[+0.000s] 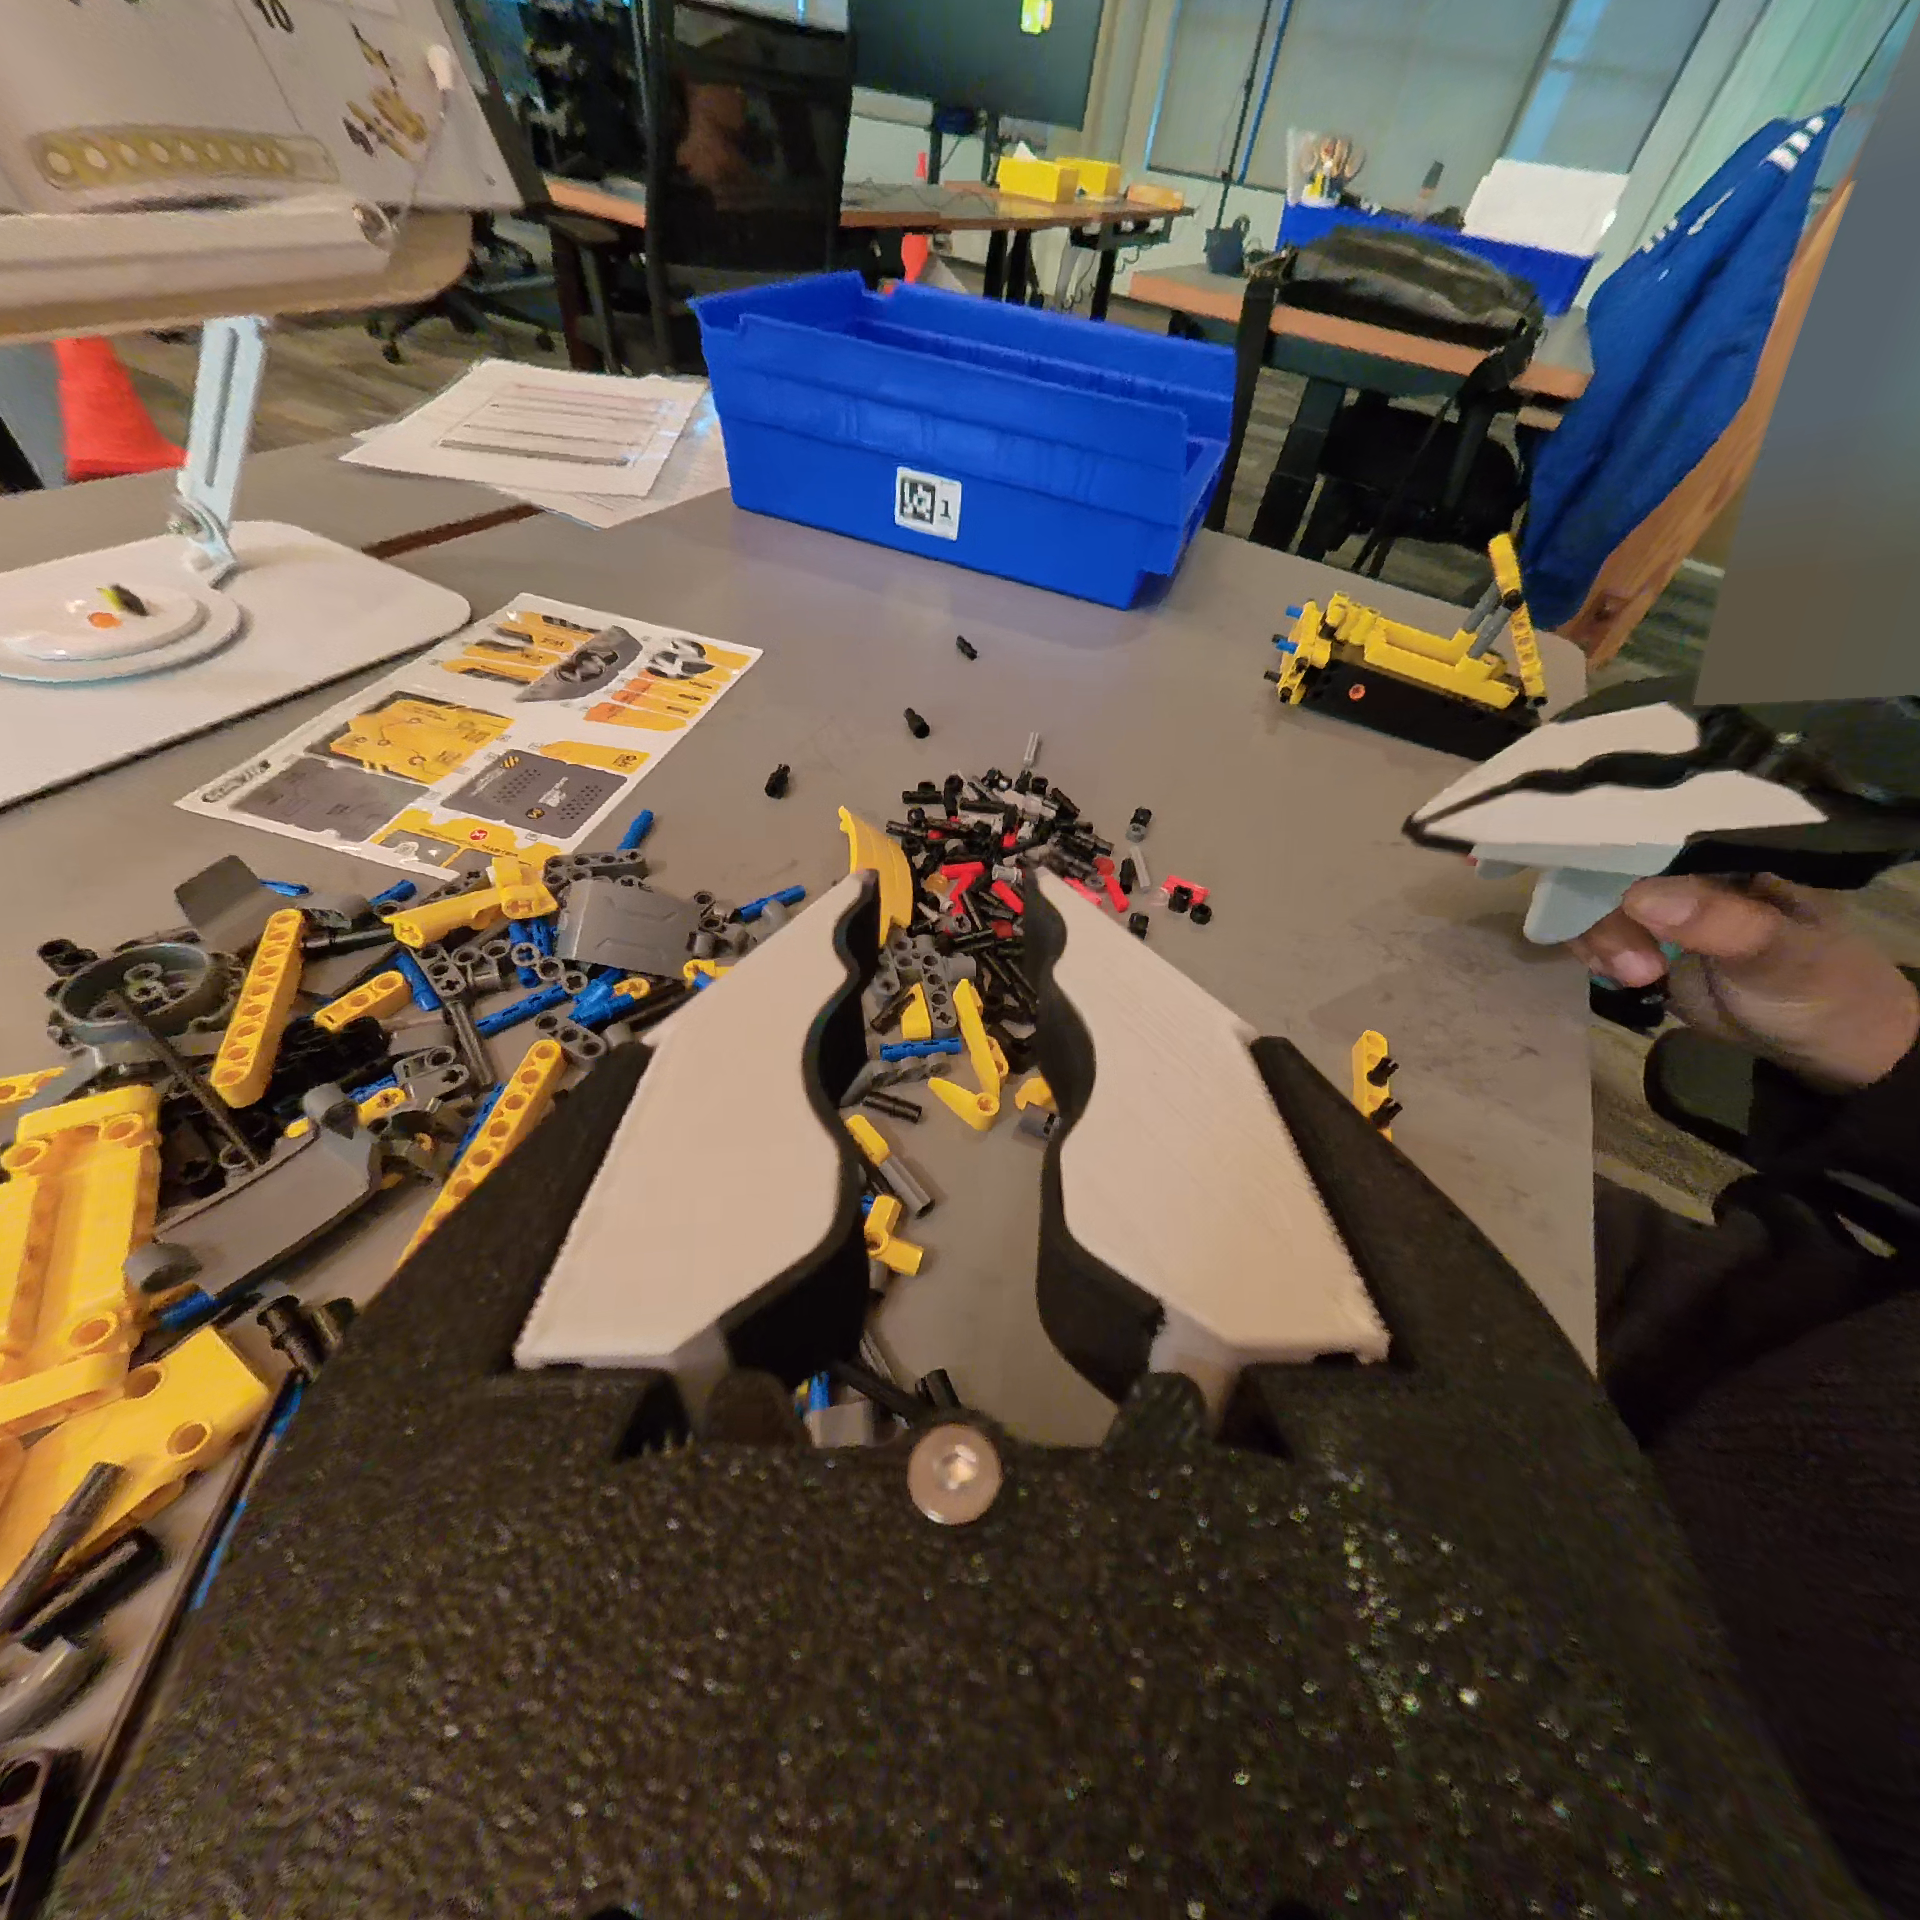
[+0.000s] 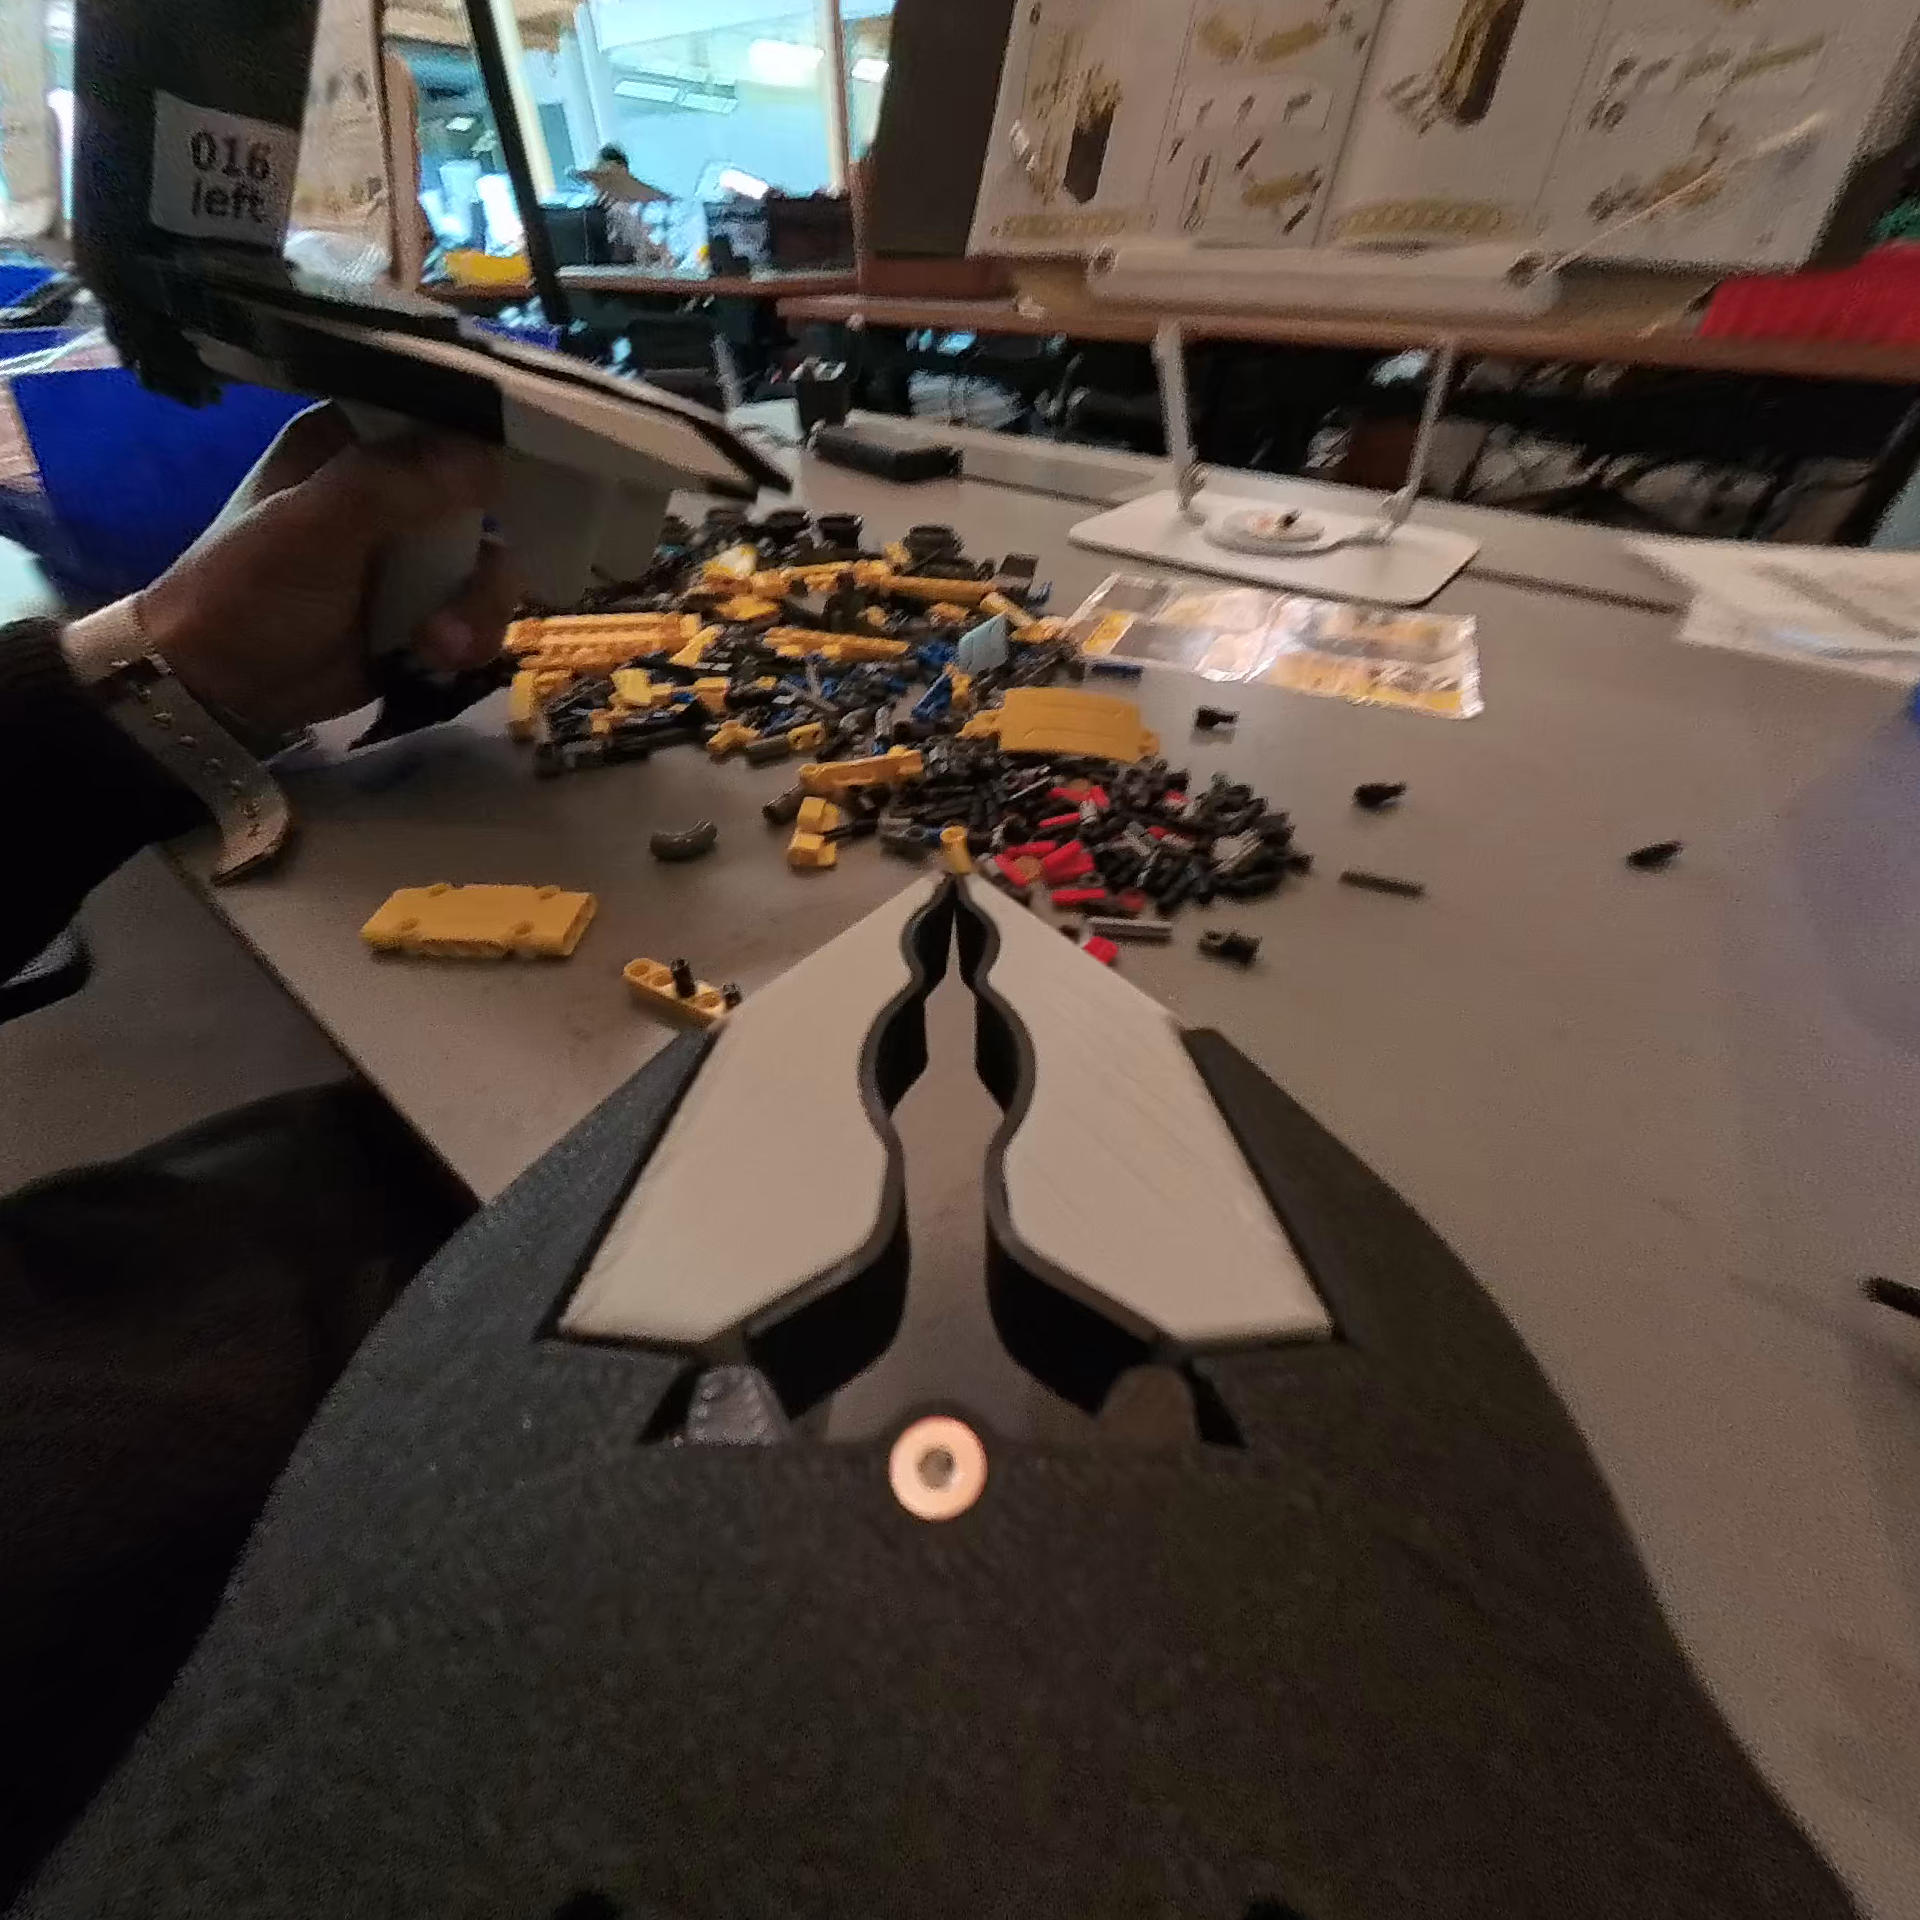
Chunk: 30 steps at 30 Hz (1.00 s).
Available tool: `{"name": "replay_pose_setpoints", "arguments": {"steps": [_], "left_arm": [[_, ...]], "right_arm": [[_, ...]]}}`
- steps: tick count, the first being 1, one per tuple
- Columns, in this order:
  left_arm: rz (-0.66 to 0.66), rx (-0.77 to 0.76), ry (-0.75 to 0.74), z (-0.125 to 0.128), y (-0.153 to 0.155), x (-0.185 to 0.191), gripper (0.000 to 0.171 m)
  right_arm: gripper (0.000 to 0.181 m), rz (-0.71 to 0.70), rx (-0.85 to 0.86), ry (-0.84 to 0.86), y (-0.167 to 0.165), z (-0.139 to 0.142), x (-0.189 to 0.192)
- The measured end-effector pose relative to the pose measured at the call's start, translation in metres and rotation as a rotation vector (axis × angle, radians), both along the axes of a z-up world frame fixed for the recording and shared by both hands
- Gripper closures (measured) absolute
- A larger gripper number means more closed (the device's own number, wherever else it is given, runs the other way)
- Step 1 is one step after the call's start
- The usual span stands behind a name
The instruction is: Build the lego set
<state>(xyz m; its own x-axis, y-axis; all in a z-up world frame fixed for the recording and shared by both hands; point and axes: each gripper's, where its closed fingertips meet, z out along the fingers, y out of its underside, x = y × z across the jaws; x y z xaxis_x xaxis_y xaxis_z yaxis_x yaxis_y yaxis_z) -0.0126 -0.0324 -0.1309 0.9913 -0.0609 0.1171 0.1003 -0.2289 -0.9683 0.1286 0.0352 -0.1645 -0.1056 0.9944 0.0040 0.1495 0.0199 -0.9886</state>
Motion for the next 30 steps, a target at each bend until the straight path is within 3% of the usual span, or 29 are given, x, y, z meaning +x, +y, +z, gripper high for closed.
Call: {"name": "replay_pose_setpoints", "arguments": {"steps": [2,6,12,20,23,25,30], "left_arm": [[0.000,0.041,0.001,0.009,-0.003,0.004,0.145],[-0.063,0.045,-0.050,0.014,-0.009,0.037,0.145],[-0.139,-0.080,0.002,-0.005,-0.008,0.093,0.143],[-0.119,-0.207,0.092,-0.037,-0.002,0.116,0.143],[-0.062,-0.233,0.165,-0.045,-0.008,0.106,0.143],[0.070,-0.255,0.255,-0.047,-0.020,0.073,0.144],[0.295,-0.244,0.161,-0.045,-0.063,0.016,0.144]], "right_arm": [[0.180,0.093,-0.050,-0.075,-0.009,-0.007,-0.002],[0.152,0.193,-0.058,-0.206,-0.020,-0.020,-0.005],[0.152,0.286,0.142,-0.376,-0.034,-0.041,-0.003],[0.152,0.374,0.141,-0.493,-0.040,-0.054,0.000],[0.152,0.371,0.211,-0.523,-0.035,-0.058,0.000],[0.152,0.369,0.248,-0.508,-0.030,-0.057,-0.001],[0.152,0.402,0.215,-0.528,-0.023,-0.059,-0.001]]}}
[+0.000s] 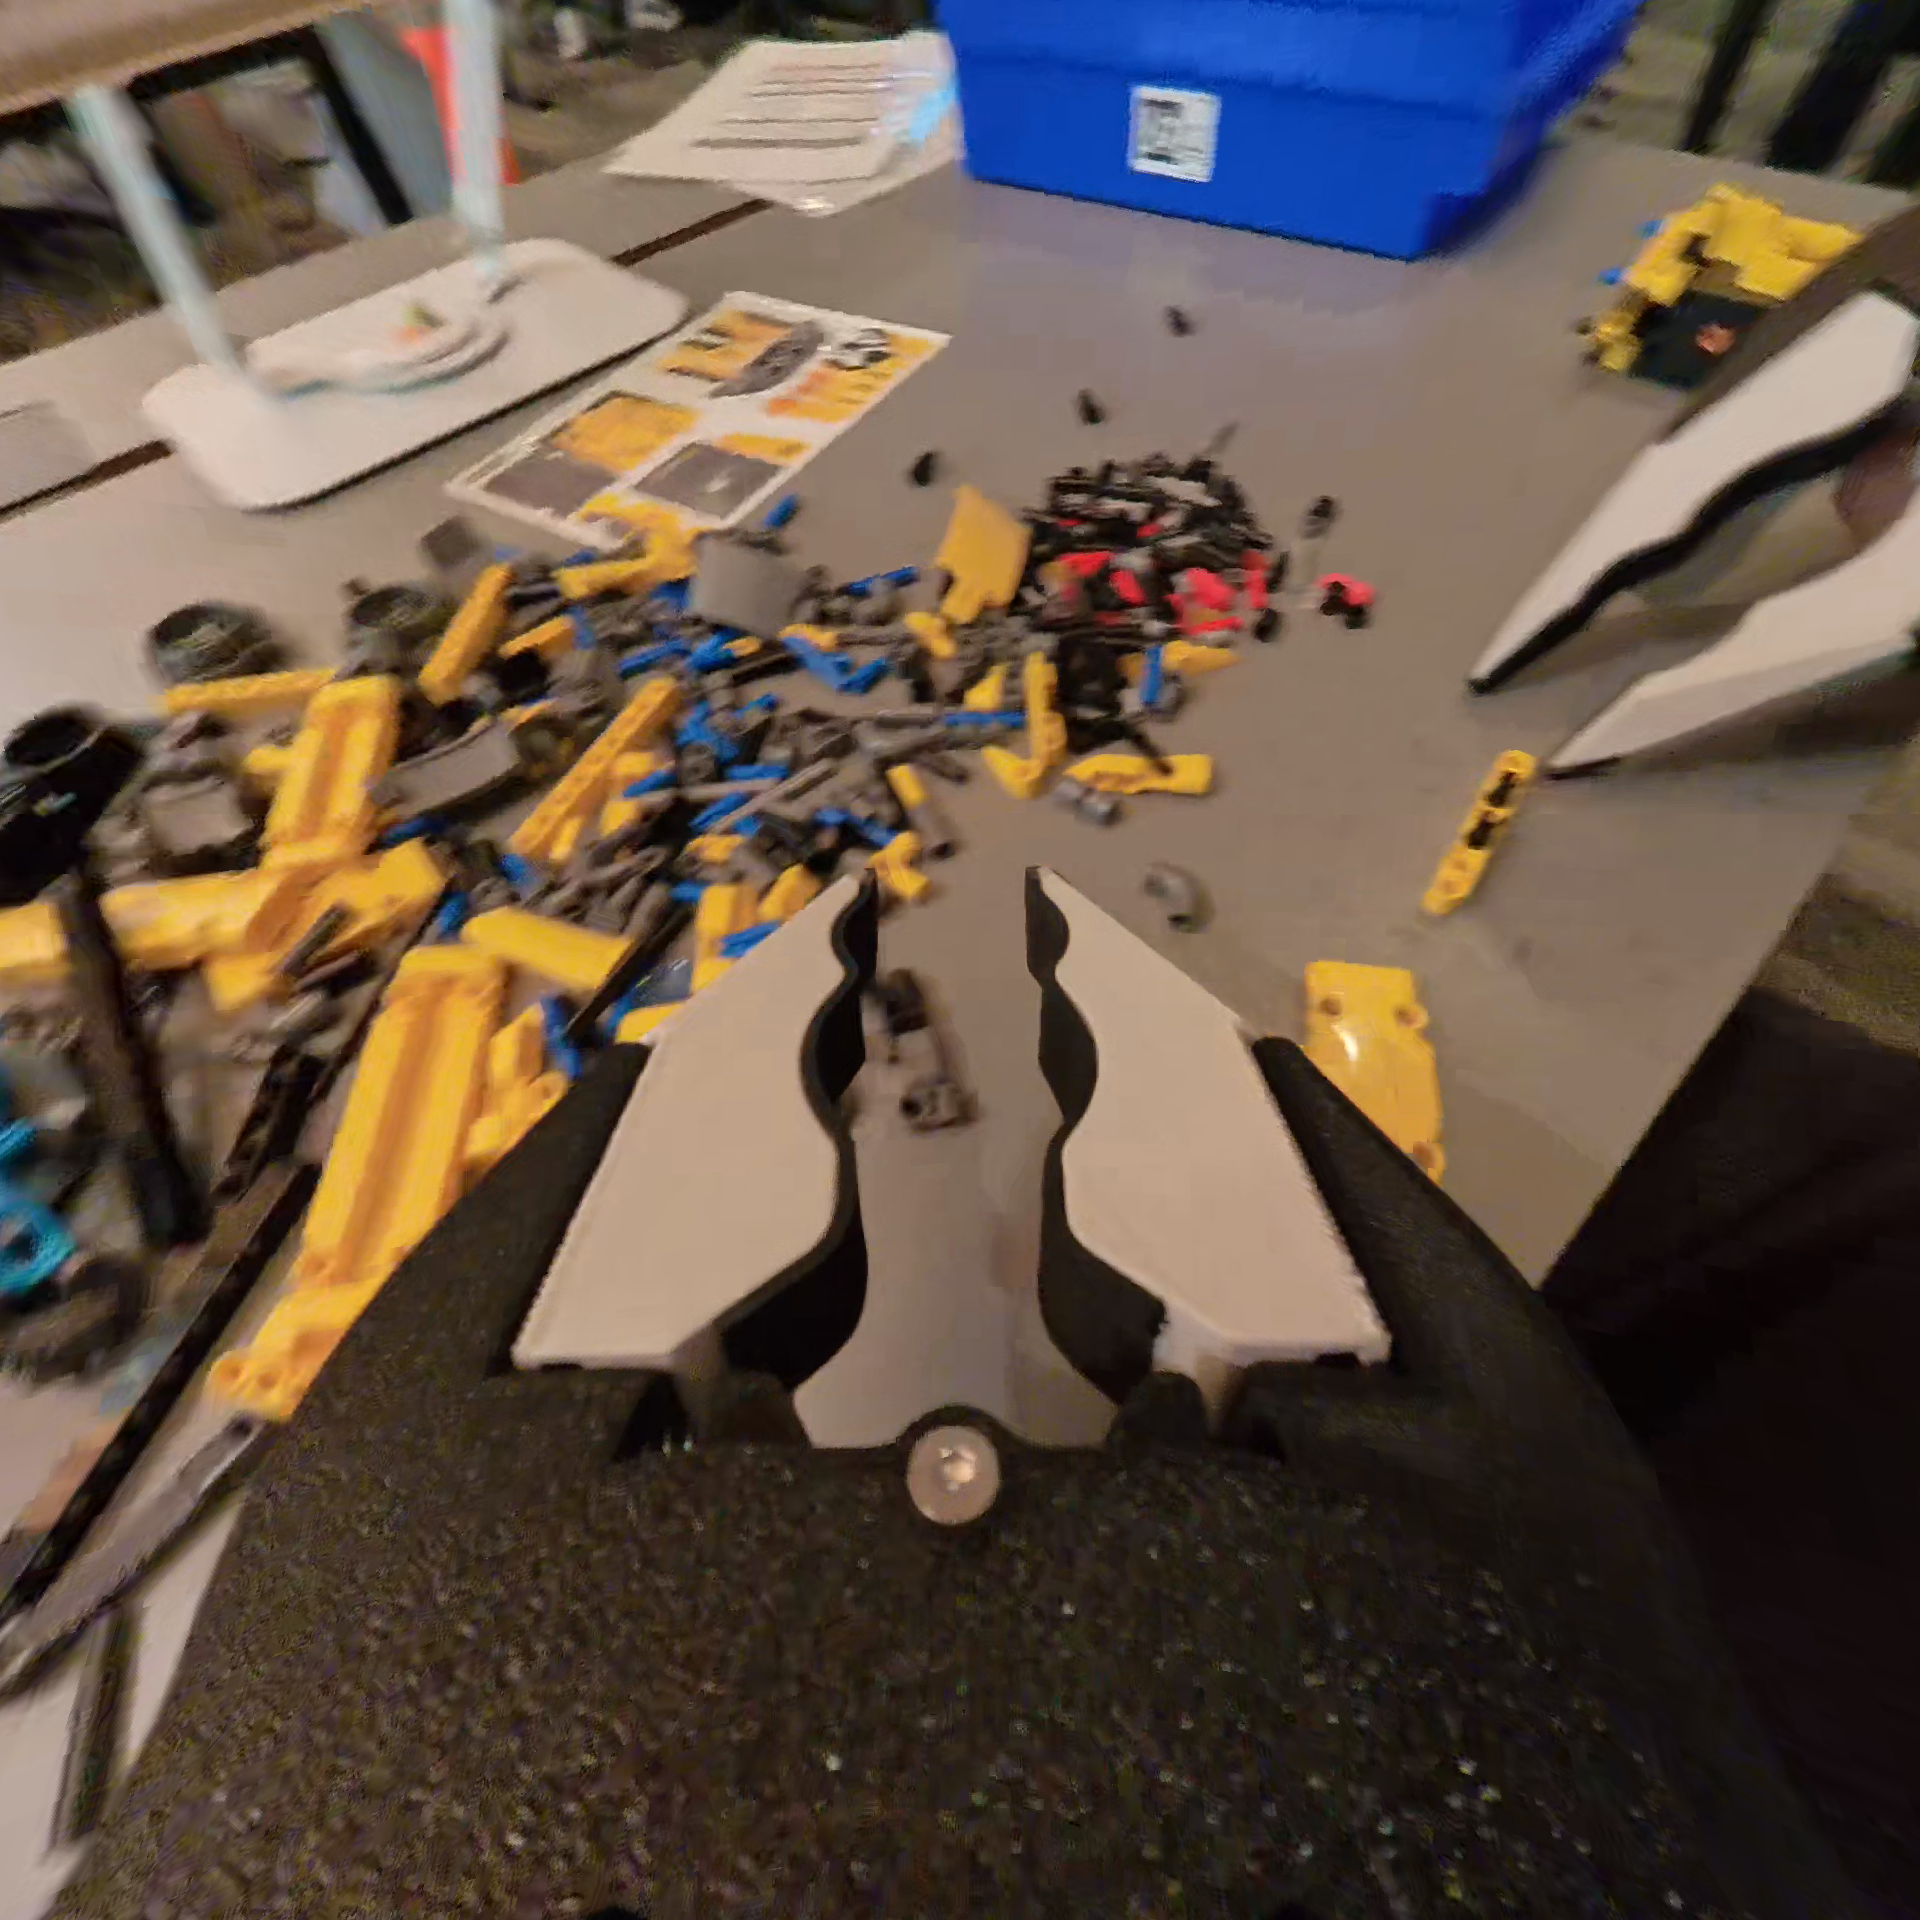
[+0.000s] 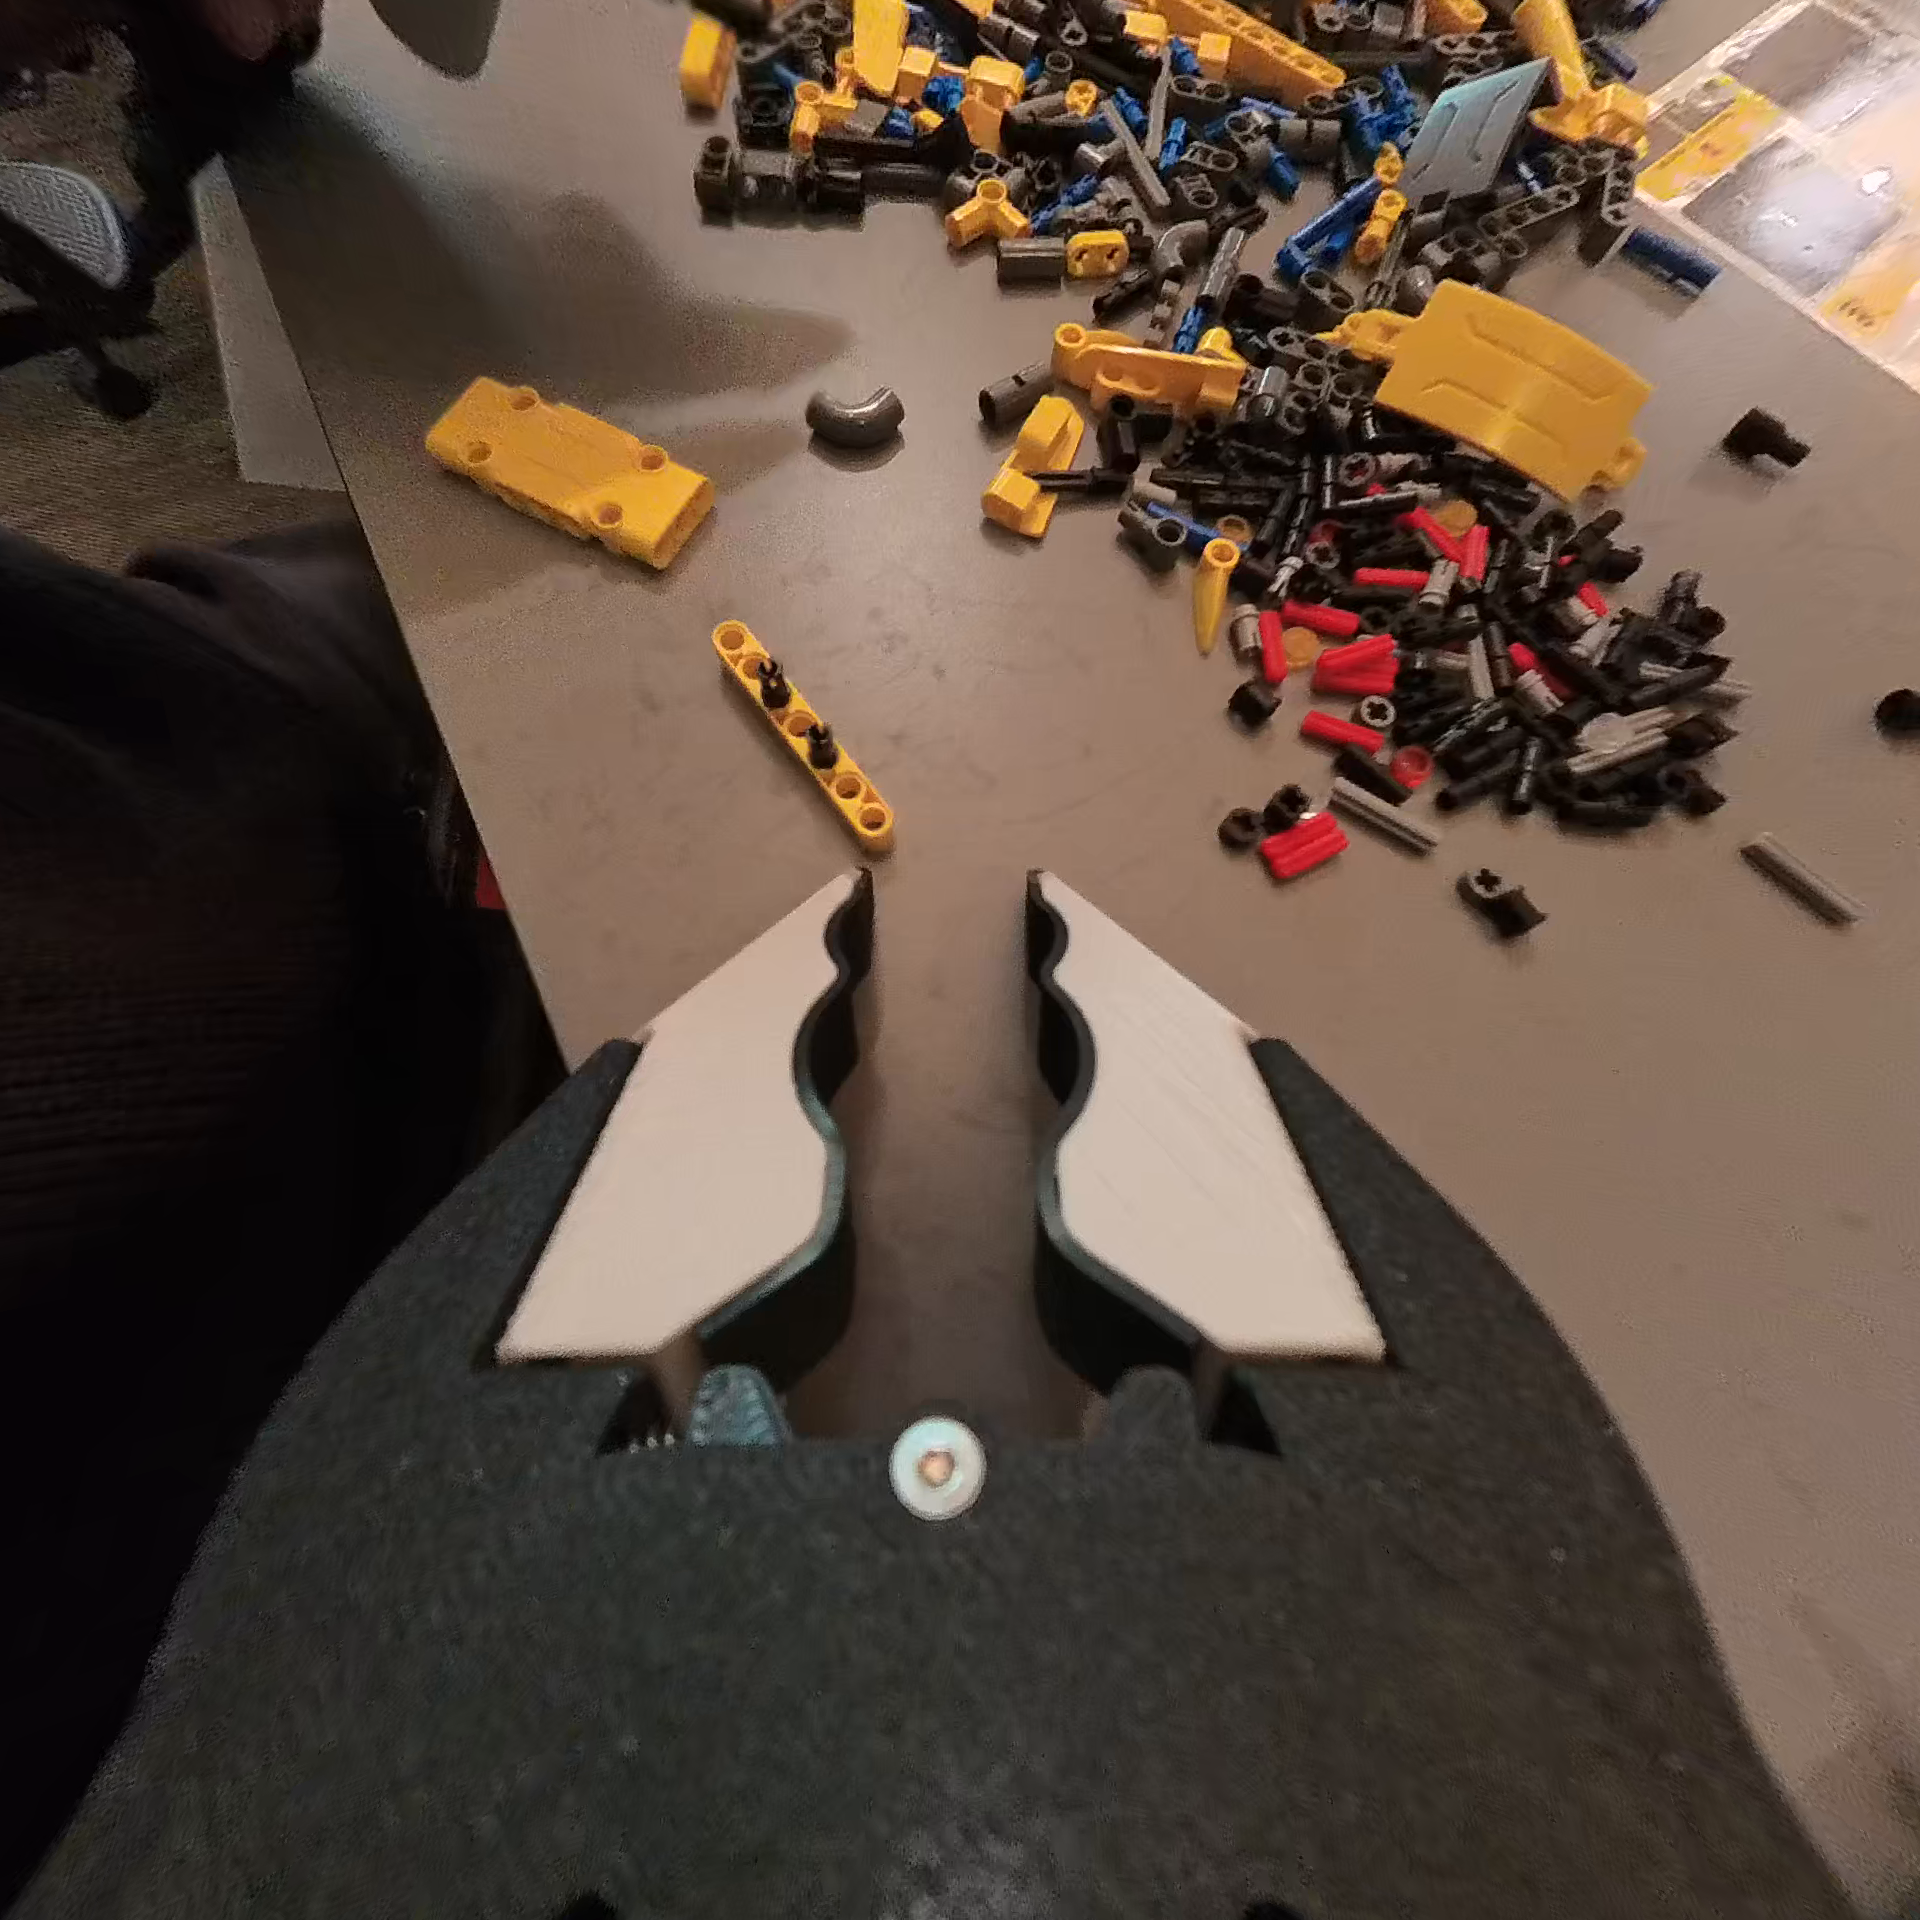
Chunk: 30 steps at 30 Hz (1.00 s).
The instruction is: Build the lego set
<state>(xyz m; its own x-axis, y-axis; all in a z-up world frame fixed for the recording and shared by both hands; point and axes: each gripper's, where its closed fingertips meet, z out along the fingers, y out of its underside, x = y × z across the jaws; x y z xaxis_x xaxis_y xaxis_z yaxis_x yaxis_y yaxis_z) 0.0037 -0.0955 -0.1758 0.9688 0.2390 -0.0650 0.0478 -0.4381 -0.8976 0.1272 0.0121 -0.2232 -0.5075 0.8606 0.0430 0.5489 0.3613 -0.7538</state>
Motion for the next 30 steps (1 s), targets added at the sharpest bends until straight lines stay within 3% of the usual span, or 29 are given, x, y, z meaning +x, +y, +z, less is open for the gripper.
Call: {"name": "replay_pose_setpoints", "arguments": {"steps": [5,12,20,24,30], "left_arm": [[0.084,0.082,0.019,0.013,-0.017,-0.015,0.145],[0.067,-0.041,0.013,-0.007,-0.010,-0.016,0.145],[0.116,-0.059,-0.011,-0.010,-0.008,-0.031,0.145],[0.110,-0.086,-0.029,-0.015,-0.006,-0.031,0.145],[0.076,-0.099,0.086,-0.012,-0.004,-0.022,0.145]], "right_arm": [[0.158,0.007,-0.056,-0.031,0.007,0.000,-0.001],[0.158,-0.012,-0.155,-0.038,0.011,0.007,-0.007],[0.158,-0.034,-0.144,-0.066,0.014,0.001,-0.010],[0.158,-0.016,-0.216,-0.071,0.012,0.006,-0.009],[0.156,0.063,-0.323,-0.046,0.003,0.020,-0.002]]}}
